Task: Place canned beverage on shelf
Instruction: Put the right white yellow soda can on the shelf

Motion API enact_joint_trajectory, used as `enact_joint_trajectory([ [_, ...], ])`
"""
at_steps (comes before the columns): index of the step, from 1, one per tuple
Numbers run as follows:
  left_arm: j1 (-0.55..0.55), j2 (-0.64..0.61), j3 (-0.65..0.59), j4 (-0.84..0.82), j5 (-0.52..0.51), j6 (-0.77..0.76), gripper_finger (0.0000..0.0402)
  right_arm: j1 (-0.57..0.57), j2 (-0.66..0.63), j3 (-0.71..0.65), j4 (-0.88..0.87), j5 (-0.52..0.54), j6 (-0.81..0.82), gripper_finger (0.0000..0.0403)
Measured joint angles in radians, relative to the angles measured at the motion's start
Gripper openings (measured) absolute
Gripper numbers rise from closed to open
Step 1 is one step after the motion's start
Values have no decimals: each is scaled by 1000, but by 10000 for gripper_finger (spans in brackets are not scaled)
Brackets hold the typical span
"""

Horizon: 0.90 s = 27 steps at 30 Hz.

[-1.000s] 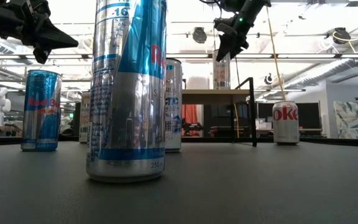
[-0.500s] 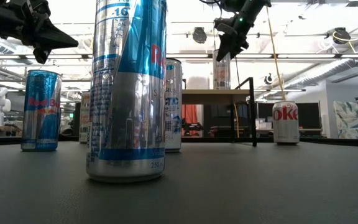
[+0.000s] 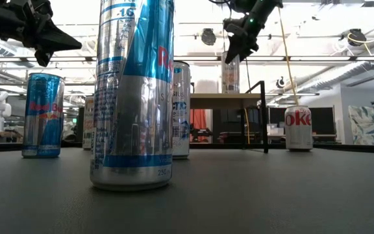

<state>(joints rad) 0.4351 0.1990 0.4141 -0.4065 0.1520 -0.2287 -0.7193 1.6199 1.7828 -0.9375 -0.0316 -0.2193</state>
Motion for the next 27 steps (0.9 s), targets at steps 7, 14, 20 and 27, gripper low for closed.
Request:
enact_joint_trajectory([
  [7, 0, 0, 0, 0, 0, 0, 0, 2, 0, 0, 6, -77, -14, 267],
  [14, 0, 0, 0, 0, 0, 0, 0, -2, 0, 0, 6, -68, -36, 274],
  [20, 0, 0, 0, 0, 0, 0, 0, -2, 0, 0, 24, -71, -36, 274],
  [27, 0, 0, 0, 0, 0, 0, 0, -2, 0, 0, 25, -70, -36, 274],
])
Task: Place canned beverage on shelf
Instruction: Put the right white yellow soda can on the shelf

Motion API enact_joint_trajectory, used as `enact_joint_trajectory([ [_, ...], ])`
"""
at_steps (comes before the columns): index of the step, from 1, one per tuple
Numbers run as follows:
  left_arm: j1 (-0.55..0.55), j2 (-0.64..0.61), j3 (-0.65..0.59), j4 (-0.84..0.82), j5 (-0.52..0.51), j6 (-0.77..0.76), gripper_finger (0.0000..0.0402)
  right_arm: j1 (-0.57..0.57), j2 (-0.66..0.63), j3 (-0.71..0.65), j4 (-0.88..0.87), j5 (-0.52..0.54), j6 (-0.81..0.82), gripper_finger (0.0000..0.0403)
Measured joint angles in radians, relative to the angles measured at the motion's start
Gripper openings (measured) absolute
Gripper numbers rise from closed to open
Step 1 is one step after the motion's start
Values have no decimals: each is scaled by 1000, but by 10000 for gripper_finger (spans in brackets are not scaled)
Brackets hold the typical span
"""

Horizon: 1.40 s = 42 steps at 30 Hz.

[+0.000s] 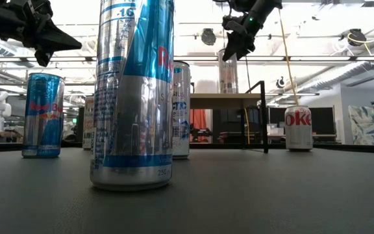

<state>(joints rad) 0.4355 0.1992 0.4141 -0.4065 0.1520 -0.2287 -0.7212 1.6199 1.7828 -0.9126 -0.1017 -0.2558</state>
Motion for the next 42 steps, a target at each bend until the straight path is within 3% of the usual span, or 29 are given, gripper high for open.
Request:
enact_joint_trajectory([
  [42, 0, 0, 0, -3, 0, 0, 0, 0, 29, 2, 16, 27, -19, 275],
])
